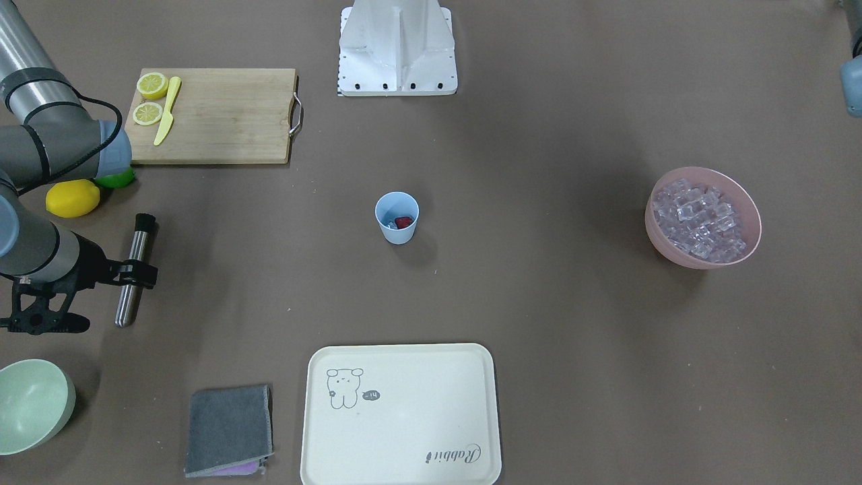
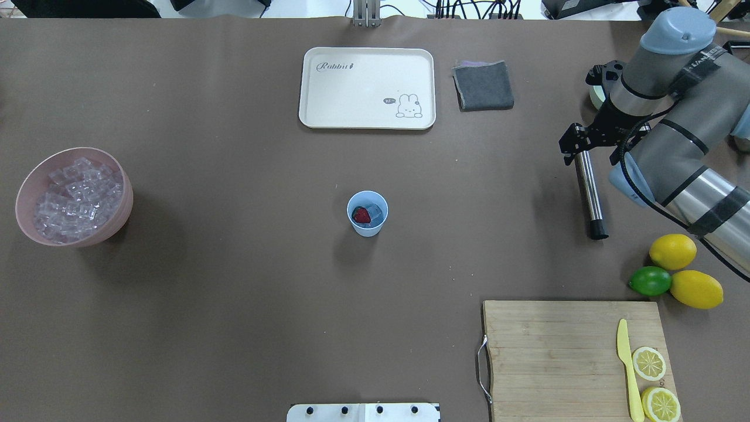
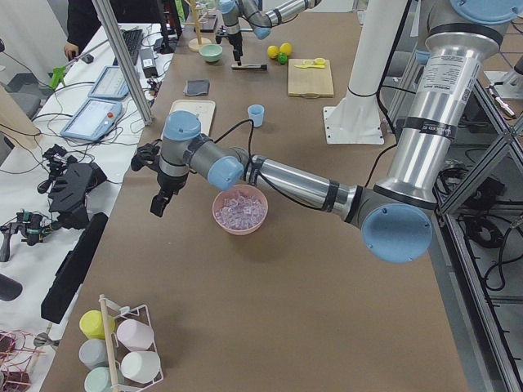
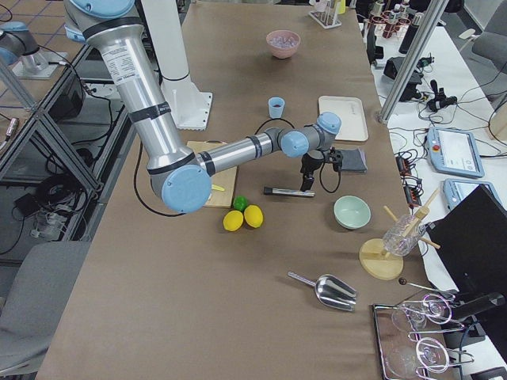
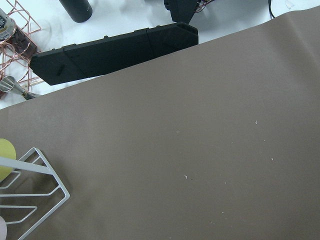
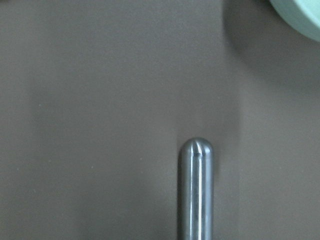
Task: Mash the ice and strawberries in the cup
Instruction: 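Lower the right gripper around the pestle top and close it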
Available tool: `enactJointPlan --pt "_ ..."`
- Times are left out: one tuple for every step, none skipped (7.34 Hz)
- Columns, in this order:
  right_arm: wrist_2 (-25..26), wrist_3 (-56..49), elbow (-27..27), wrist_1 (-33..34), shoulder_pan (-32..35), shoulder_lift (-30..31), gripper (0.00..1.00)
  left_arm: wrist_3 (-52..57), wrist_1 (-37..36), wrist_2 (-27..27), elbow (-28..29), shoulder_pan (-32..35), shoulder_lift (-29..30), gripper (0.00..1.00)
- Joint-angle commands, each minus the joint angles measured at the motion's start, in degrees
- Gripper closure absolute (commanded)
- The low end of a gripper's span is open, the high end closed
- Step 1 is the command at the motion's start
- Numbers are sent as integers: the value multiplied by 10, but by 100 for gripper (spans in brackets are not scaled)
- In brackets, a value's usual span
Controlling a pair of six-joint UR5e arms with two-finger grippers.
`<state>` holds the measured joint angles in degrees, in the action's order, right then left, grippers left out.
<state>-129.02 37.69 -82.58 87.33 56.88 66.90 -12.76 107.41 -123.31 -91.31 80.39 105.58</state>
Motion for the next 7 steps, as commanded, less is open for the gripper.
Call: enactJointPlan --pt "3 -9 42 -59 -4 -3 1 -1 -1 0 10 -1 16 2" --pt "3 -8 63 -80 -3 -4 1 -2 -2 0 10 -1 22 2" --pt "3 -7 63 -83 -1 -4 1 -1 -3 0 12 -1 25 2" --pt "3 -4 63 -83 0 -5 1 -1 -3 0 22 -1 36 2" --pt "3 -2 62 -83 0 -5 1 -1 -2 0 28 -1 38 2" --pt "3 -2 62 -83 0 -5 5 -1 -1 0 32 -1 42 2" --pt "3 0 59 -84 0 -5 15 -1 -1 0 31 -1 43 2"
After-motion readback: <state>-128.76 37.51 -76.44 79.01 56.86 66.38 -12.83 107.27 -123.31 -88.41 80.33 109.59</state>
